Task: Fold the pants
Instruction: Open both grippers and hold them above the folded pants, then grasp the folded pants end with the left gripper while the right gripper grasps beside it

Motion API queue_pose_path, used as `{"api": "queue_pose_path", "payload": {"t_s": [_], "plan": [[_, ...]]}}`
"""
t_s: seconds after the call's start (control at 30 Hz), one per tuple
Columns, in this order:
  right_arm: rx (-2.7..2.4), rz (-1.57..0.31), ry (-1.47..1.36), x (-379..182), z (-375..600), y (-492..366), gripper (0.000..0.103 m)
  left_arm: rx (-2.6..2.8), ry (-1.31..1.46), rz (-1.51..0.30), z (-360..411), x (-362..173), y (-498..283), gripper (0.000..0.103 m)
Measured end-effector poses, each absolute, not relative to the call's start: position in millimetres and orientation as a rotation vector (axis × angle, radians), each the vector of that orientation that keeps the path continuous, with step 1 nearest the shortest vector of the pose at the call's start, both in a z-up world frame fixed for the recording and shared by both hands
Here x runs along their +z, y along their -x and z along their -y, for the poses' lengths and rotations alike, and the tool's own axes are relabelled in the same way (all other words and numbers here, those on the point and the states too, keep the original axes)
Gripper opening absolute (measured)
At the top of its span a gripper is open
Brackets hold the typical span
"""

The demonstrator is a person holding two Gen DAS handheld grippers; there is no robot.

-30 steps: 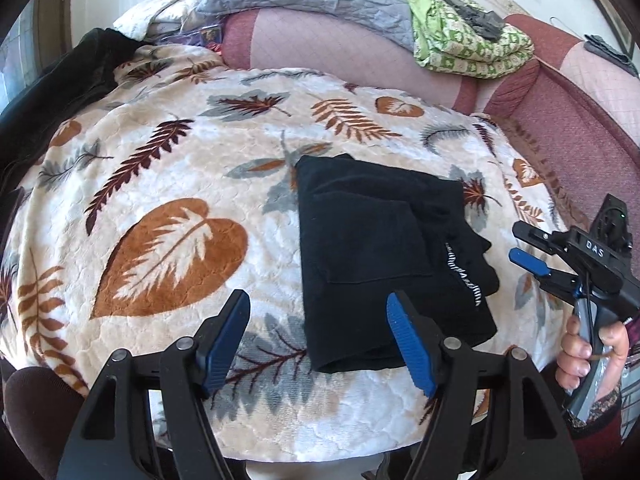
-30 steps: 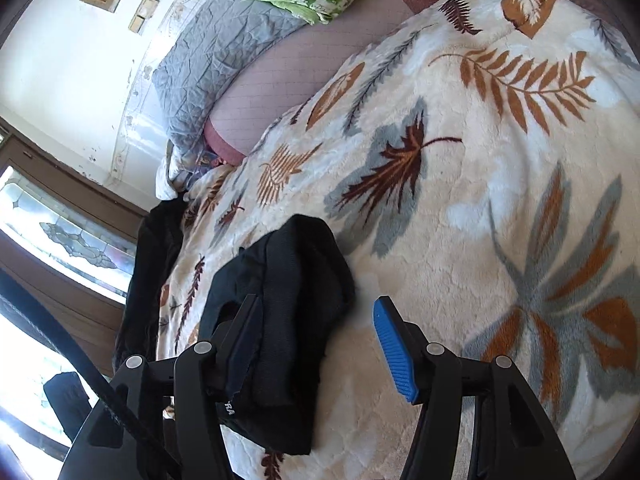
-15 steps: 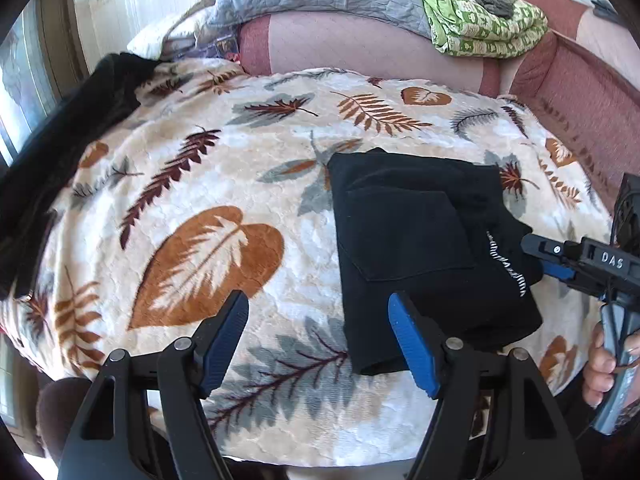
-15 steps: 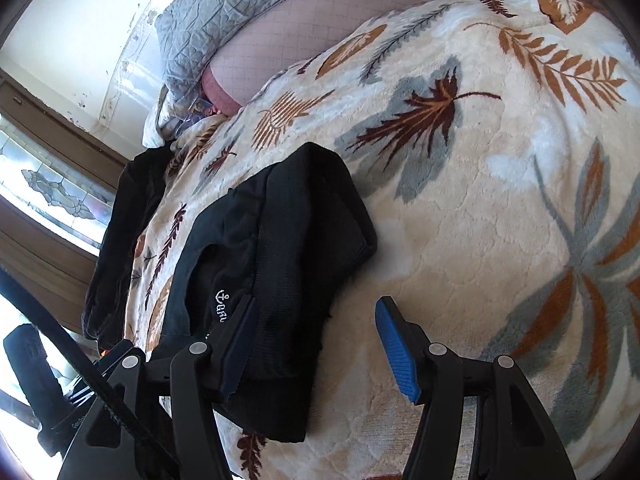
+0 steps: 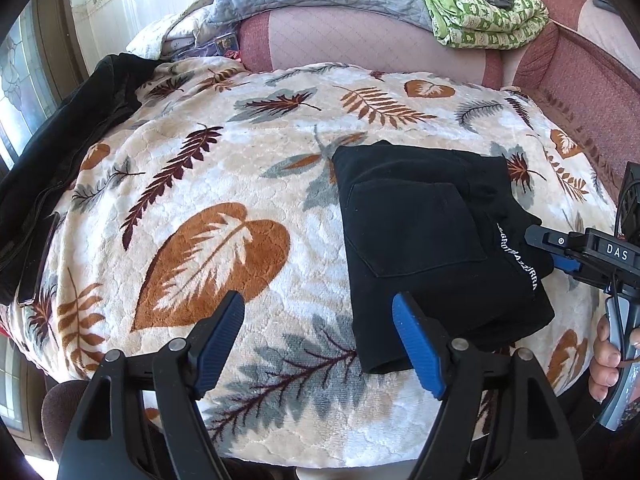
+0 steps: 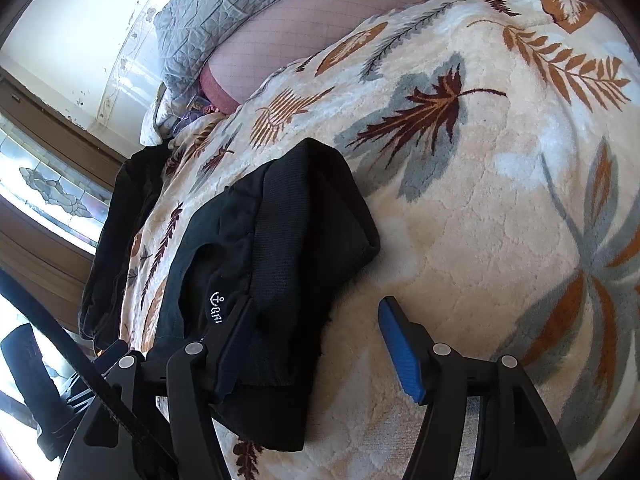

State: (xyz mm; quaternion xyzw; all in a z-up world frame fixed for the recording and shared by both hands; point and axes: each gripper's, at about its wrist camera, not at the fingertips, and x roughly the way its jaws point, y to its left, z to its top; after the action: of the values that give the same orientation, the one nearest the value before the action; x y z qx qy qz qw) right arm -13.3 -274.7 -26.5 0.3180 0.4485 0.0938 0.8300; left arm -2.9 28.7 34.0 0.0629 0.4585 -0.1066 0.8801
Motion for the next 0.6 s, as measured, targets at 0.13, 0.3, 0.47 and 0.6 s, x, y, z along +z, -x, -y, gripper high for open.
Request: {"api": "queue_pose_path", "payload": {"t_s": [0.13, 0.3, 0.47, 0.6], "plan": [[0.199, -0.951, -0.674, -26.5, 274.6, 13.3, 0.069, -0.223, -0.13, -0.957, -29.1, 33.2, 2.4, 0.076], [0.199, -0.951, -0.678, -26.5, 274.4, 13.5, 0.07, -0.224, -0.124, -0.963, -29.8, 30.3, 2.0, 0.077], [0.202, -0.95, -0.674, -26.6, 272.2, 12.0, 0.071, -0.228, -0.104, -0.967, -30.9, 28.9, 2.3, 0.077], [0.203, -0.947, -0.669, -26.8, 270.3, 10.3, 0.073, -0.323, 0.025, -0.991, -40.0, 29.6, -2.2, 0.077]]}}
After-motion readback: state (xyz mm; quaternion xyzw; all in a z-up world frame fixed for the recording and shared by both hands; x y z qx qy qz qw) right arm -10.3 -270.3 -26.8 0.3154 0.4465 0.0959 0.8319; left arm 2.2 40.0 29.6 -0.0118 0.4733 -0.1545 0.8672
